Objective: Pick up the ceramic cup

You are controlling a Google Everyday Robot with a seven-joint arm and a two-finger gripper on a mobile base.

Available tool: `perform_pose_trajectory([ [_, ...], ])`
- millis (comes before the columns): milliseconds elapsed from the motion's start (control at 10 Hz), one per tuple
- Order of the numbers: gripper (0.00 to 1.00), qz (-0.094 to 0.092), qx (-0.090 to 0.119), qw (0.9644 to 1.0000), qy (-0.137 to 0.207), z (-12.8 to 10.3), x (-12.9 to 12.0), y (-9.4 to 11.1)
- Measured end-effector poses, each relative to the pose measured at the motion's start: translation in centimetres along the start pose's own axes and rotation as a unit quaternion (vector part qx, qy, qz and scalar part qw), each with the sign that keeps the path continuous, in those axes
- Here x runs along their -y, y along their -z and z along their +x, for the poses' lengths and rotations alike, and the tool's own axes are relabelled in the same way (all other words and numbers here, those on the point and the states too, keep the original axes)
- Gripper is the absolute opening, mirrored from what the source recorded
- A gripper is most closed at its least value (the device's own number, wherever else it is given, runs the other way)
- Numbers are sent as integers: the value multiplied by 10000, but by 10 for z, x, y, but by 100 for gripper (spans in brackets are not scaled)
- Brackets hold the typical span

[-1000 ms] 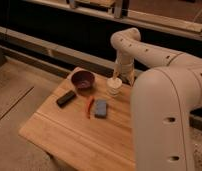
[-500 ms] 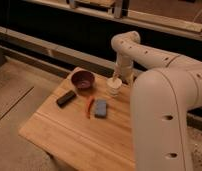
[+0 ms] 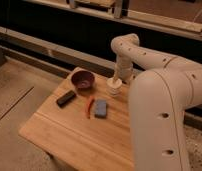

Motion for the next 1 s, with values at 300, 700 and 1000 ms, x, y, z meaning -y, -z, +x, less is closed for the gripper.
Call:
perform_pose_trajectory([
  [300, 13, 15, -32, 9998, 191, 3, -5, -4],
  [700, 0, 8, -15, 9996, 283, 4, -8, -4],
  [1000, 0, -104, 47, 9995, 278, 2, -12, 3],
])
